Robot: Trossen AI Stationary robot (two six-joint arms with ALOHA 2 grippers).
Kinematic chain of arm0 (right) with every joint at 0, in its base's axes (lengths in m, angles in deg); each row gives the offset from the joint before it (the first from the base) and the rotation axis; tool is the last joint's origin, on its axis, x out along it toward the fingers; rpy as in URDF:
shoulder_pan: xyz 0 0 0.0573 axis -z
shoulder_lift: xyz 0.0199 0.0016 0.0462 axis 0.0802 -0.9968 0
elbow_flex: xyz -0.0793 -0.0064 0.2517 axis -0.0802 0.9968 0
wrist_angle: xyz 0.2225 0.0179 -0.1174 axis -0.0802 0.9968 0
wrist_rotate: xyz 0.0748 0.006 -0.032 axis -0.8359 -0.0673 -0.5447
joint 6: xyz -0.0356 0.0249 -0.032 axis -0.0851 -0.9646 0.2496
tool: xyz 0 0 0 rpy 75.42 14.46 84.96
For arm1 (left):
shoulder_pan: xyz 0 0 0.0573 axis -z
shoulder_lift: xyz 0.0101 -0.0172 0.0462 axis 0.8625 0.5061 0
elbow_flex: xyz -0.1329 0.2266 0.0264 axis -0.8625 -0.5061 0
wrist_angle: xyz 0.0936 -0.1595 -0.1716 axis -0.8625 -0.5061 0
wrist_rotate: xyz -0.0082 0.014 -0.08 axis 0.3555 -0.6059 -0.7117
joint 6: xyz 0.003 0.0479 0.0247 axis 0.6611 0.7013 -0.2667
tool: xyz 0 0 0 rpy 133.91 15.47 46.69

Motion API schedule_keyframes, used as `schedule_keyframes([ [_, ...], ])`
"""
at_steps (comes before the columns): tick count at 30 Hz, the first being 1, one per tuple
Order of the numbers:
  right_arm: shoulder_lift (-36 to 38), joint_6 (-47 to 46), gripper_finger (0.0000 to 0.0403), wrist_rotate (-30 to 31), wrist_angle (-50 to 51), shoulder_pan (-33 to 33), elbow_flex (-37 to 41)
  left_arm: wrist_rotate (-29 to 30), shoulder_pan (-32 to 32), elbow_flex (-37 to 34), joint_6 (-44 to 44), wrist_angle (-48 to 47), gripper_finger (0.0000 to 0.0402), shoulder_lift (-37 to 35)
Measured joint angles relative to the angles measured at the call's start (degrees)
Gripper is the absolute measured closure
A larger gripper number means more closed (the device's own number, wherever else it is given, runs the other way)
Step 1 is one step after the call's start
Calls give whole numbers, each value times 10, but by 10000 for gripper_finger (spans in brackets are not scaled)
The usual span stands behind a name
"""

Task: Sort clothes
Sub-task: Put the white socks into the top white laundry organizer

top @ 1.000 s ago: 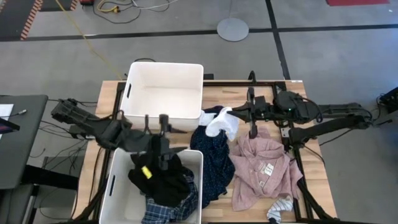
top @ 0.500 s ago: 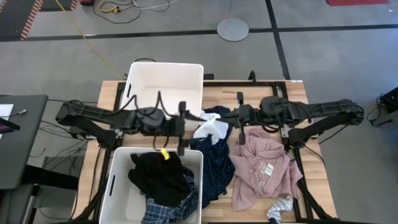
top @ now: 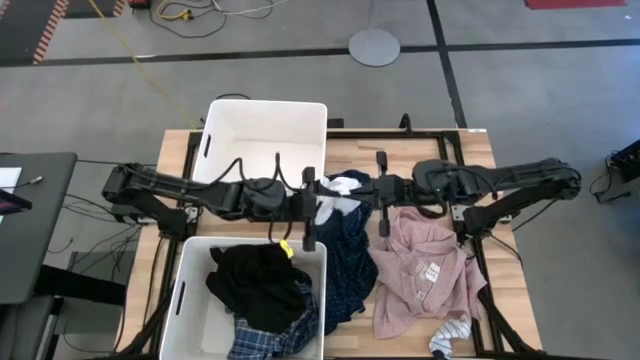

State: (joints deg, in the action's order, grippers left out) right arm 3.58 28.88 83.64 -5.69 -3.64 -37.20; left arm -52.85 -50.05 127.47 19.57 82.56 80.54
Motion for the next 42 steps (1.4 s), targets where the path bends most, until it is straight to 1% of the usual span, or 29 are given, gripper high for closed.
schedule_keyframes([
  [3, 7, 0, 403, 17, 22, -5, 0, 16, 19, 0, 7, -10, 126, -11],
  [6, 12, 3, 403, 29, 27, -9, 1, 71, 42, 0, 19, -15, 126, -25],
  [9, 15, 3, 403, 29, 20, -11, 1, 107, 58, 1, 36, -14, 126, -28],
  [12, 13, 5, 403, 29, 22, -11, 1, 126, 60, 1, 45, -13, 126, -28],
  [15, 11, 7, 403, 29, 16, -15, 1, 128, 40, 1, 33, -24, 126, -28],
  [17, 11, 7, 403, 29, 13, -20, 1, 119, 22, 1, 19, -30, 126, -27],
  [21, 11, 13, 403, 29, 7, -30, 1, 44, -12, 1, -23, -26, 126, -28],
  [23, 11, 16, 403, 29, 2, -34, 1, 32, -24, 1, -38, -28, 126, -25],
  [25, 11, 18, 403, 29, 2, -37, 1, 24, -34, 1, -37, -27, 127, -17],
  [28, 11, 18, 403, 29, 5, -37, 1, -21, -35, 0, -33, -25, 137, -7],
  [30, 11, 18, 403, 29, 5, -37, 1, -32, -33, 1, -27, -17, 157, 0],
  [32, 11, 18, 403, 29, 4, -36, 1, -32, -33, 1, -19, -23, 187, 2],
  [36, 11, 18, 403, 29, 8, -36, 1, -33, -33, 1, 12, -14, 272, 11],
  [40, 11, 18, 403, 29, 16, -36, 1, -39, -30, 1, 40, -12, 370, 11],
  [41, 11, 18, 403, 29, 19, -36, 1, -39, -30, 1, 46, -12, 384, 11],
  [42, 11, 18, 403, 29, 22, -36, 1, -39, -31, 1, 52, -13, 389, 11],
])
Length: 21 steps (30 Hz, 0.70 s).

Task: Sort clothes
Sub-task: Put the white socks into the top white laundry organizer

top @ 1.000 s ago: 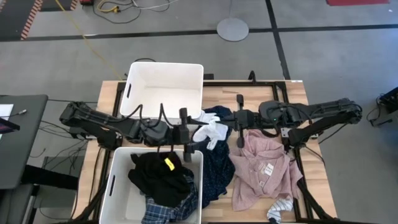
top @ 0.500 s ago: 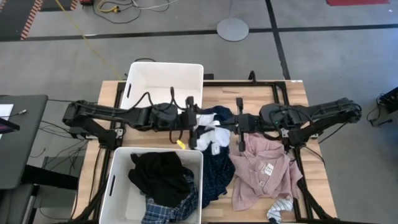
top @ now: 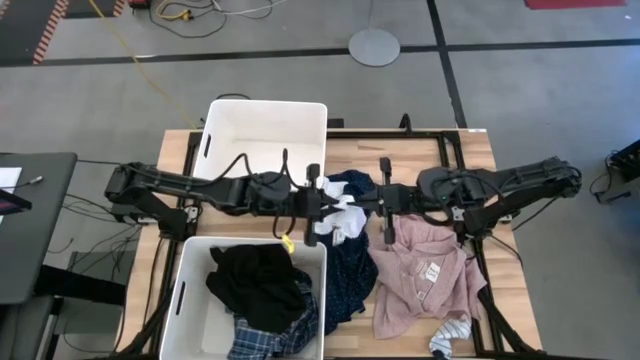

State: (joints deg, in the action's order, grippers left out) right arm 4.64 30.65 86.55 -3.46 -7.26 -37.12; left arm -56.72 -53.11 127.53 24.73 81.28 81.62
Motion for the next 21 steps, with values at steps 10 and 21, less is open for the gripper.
schedule_keyframes([
  [10, 0, -22, 333, 49, 46, 0, 0, 27, 1, 52, 46, -95, 398, 0],
  [21, 0, -87, 197, 91, 128, -8, 0, 181, -5, 183, 135, -261, 400, 0],
])
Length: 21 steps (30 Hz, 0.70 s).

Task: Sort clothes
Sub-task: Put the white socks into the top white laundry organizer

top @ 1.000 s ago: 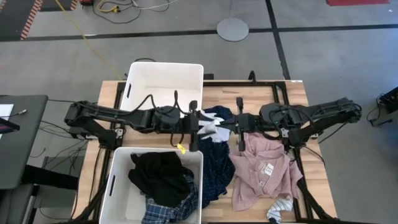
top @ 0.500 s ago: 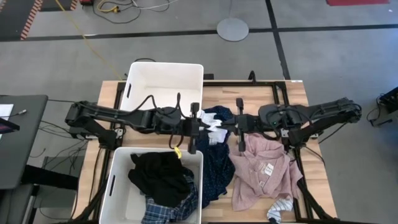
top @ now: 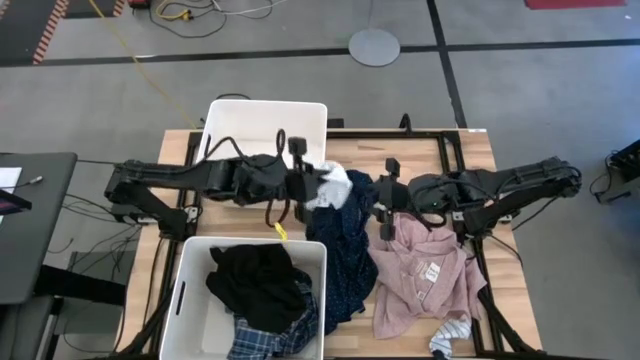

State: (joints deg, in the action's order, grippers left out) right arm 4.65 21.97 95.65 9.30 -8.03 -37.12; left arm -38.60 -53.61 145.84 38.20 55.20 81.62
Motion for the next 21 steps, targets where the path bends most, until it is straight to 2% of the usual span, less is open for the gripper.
schedule_keyframes([
  [5, 0, -51, 174, 2, 67, -19, 0, 54, -39, 48, 5, -102, 401, 0],
  [11, 0, -117, 176, 45, 150, -65, 0, 57, -119, 57, -37, -183, 401, -31],
  [21, 0, -237, 181, 117, 232, -175, 0, -24, -246, 57, -122, -308, 398, -66],
])
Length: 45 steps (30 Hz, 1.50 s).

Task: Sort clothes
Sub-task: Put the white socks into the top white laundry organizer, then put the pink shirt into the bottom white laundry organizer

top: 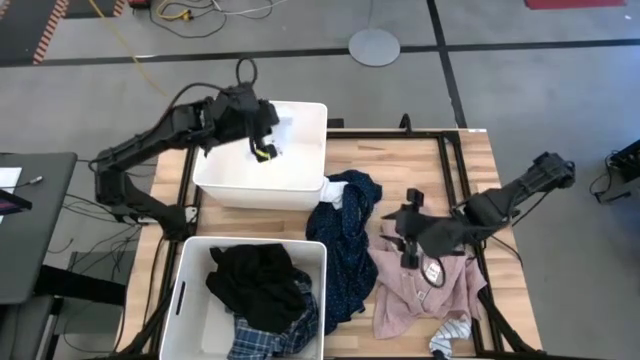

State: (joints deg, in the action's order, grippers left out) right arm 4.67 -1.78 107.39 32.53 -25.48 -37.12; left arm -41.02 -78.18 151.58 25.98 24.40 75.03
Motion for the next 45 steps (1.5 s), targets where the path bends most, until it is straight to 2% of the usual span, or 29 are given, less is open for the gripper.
schedule_keyframes([
  [8, 0, -86, 182, 45, 34, -80, 2, -68, -71, -56, -35, -29, 392, 1],
  [13, 0, -136, 182, 47, 35, -112, 33, -144, -104, -88, -69, -33, 386, 1],
  [15, 0, -157, 182, 46, 34, -123, 46, -151, -110, -99, -78, -28, 376, 1],
  [18, 0, -186, 182, 46, 33, -139, 63, -152, -115, -107, -85, -27, 347, 1],
  [29, 0, -243, 182, 60, 24, -191, 93, -153, -113, -107, -106, -20, 205, -2],
  [32, 0, -259, 182, 60, 25, -198, 99, -160, -99, -107, -117, -13, 188, -12],
  [36, 0, -279, 182, 60, 25, -210, 107, -172, -49, -107, -133, -4, 187, -36],
  [41, 0, -302, 182, 60, 24, -226, 113, -174, 58, -107, -152, 8, 195, -77],
  [45, 0, -307, 180, 66, 14, -226, 113, -127, 163, -107, -171, 16, 197, -104],
])
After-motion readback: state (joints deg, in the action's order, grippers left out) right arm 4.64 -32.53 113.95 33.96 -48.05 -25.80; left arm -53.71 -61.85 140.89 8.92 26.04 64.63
